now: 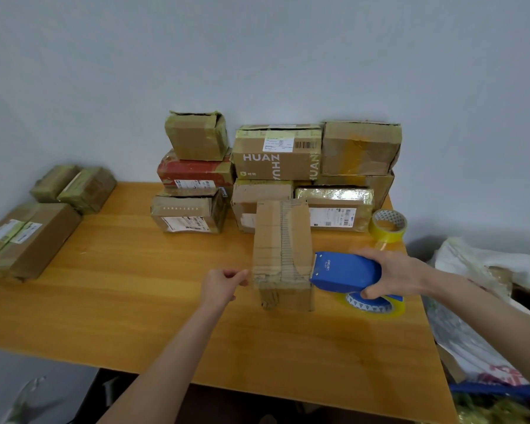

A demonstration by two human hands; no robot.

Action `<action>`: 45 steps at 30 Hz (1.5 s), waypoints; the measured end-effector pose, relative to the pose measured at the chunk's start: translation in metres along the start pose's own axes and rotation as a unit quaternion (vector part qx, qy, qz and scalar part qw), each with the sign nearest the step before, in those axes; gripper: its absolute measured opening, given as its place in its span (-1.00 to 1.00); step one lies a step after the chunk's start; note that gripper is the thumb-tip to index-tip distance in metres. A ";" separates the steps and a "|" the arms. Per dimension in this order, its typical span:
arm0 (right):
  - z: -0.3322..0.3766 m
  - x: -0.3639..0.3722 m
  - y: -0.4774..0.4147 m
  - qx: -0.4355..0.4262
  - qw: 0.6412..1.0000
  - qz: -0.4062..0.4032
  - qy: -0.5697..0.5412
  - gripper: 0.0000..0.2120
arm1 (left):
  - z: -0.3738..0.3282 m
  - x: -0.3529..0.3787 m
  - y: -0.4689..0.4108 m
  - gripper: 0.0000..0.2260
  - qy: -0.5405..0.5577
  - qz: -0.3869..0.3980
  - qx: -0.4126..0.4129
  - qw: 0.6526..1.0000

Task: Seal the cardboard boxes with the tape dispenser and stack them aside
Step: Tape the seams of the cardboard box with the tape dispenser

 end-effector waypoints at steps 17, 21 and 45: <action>0.016 0.022 -0.017 -0.020 0.999 0.010 -0.044 -0.42 | -0.020 0.023 0.025 -0.66 0.110 0.028 0.076 0.991; 0.021 0.028 -0.021 -0.025 0.999 0.010 -0.036 -0.39 | -0.020 0.025 0.027 -0.61 -0.022 0.056 0.113 0.992; 0.018 0.029 -0.012 -0.041 0.999 0.006 -0.013 -0.35 | -0.056 0.098 0.061 -0.28 -0.515 0.062 0.331 0.789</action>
Point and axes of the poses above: each hand's wrist, its own y-axis away from the middle knuckle, its own x-axis out of the palm, z = x × y, the point moved 9 cm from there along -y, towards the middle knuckle, and after that the axes turned 7 degrees about z, right-handed, at the moved point
